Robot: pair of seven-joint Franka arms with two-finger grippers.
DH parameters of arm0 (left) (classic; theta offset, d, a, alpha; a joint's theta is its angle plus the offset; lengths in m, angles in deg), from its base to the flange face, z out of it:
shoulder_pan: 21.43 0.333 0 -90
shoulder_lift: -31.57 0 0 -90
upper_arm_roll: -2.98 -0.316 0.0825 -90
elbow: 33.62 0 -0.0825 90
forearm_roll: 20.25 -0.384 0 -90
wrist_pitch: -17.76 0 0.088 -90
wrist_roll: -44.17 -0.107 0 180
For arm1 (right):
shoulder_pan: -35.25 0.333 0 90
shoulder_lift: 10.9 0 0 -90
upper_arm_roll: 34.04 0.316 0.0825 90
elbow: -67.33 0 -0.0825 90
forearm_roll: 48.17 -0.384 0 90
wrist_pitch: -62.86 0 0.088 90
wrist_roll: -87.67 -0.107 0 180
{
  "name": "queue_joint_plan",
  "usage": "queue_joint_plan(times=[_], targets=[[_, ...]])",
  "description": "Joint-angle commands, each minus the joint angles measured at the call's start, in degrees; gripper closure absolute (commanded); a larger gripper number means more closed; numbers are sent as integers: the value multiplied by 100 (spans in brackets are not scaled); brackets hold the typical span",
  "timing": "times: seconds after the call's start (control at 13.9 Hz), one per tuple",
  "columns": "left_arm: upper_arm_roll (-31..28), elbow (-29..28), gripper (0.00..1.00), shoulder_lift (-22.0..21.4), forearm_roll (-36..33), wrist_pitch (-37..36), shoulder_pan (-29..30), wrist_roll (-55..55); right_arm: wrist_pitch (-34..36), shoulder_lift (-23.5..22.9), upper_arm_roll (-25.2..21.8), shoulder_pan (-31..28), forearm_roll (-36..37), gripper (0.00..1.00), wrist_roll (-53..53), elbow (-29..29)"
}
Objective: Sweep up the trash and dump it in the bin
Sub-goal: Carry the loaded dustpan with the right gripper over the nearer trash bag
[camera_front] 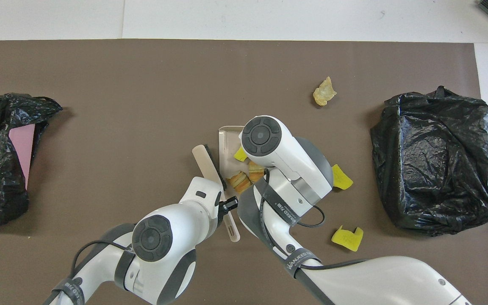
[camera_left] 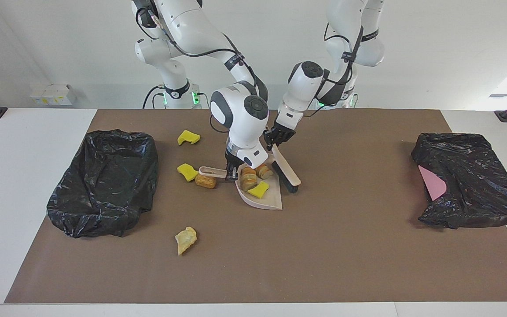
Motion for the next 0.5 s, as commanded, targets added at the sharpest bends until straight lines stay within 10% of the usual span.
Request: queue_joint_plan(times=[0.0,0.43], targets=[[5,-77,100,-450,75,-735,542,-491,-119,52,43,-112,122,100,215,-58],[22,-41,100,-865,-979,-2039,606,-889,-259,552,78,-1165,-140,100,1162,56]])
